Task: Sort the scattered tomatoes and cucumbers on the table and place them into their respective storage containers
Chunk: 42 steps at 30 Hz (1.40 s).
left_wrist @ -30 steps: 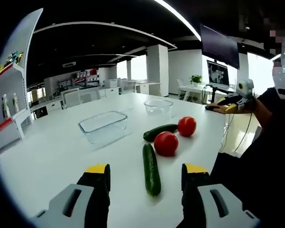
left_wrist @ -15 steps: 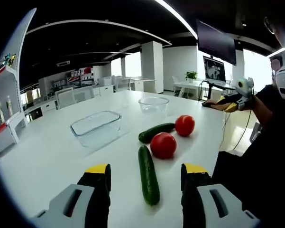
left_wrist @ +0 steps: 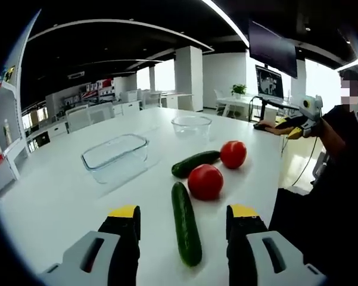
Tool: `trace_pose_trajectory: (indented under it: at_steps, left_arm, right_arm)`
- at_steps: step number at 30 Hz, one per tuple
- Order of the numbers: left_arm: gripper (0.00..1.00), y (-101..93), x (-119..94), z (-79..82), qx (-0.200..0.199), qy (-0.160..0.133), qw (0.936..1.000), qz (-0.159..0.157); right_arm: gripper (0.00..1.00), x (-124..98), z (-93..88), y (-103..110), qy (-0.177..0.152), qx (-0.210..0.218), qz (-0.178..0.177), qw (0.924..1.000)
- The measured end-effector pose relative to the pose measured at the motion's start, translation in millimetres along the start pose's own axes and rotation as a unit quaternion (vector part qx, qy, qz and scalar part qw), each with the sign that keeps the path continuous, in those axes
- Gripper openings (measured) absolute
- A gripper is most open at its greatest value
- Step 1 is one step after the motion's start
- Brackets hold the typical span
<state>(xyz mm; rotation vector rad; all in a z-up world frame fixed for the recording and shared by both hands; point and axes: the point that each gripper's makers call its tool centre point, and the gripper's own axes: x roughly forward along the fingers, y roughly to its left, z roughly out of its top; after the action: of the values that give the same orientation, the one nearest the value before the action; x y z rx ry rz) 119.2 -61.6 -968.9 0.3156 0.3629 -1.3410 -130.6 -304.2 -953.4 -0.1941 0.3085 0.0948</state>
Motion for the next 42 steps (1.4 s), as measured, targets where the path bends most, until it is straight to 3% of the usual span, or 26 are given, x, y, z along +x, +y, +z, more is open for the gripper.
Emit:
trace_pose_trajectory:
  at_steps: [9, 37, 42]
  left_arm:
    - [0.57, -9.1, 20, -3.8, 0.009, 0.018, 0.9996, -0.018]
    - [0.51, -0.5, 54, -32.7, -0.006, 0.083, 0.9965, -0.004]
    - [0.51, -6.2, 58, -34.7, -0.004, 0.091, 0.9958, -0.003]
  right_arm:
    - [0.33, -2, -2.9, -1, 0.0, 0.003, -0.002, 1.0]
    - [0.32, -6, -13.2, -3, 0.002, 0.012, -0.003, 0.9999]
    - [0.32, -8, -15.2, -4, 0.002, 0.014, -0.005, 0.9999]
